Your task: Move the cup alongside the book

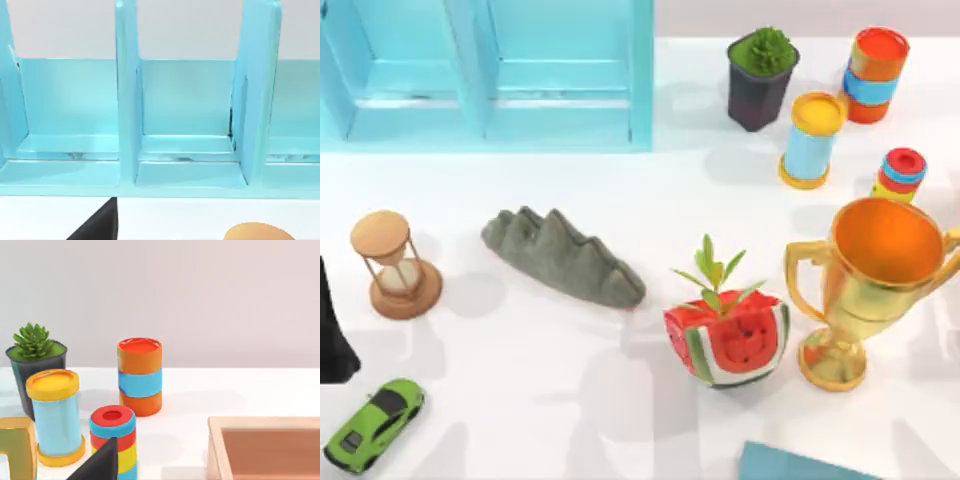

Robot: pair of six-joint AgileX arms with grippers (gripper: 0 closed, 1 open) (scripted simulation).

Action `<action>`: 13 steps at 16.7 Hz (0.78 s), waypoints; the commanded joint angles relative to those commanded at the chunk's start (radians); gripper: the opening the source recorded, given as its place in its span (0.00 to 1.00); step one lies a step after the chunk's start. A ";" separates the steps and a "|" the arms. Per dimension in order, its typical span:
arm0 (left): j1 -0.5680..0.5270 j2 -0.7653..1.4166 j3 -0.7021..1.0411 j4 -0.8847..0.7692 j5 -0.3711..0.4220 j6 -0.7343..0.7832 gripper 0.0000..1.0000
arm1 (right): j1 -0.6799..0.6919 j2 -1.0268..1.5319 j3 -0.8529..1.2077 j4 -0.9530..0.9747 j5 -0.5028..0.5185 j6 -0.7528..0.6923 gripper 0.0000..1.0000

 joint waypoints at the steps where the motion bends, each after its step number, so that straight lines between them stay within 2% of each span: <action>1: 0.000 0.000 0.000 0.000 0.000 0.000 1.00 | 0.000 0.000 0.000 0.000 0.000 0.000 1.00; 4: 0.018 0.017 0.027 -0.021 -0.006 0.029 1.00 | 0.000 0.000 0.000 0.000 0.000 0.000 1.00; 7: 0.086 0.087 0.135 -0.103 -0.025 0.150 1.00 | 0.000 0.000 0.000 0.000 0.000 0.000 1.00; 10: 0.191 0.208 0.309 -0.233 -0.049 0.369 1.00 | 0.000 0.000 0.000 0.000 0.000 0.000 1.00; 13: 0.316 0.370 0.514 -0.393 -0.068 0.676 1.00 | 0.000 0.000 0.000 0.000 0.000 0.000 1.00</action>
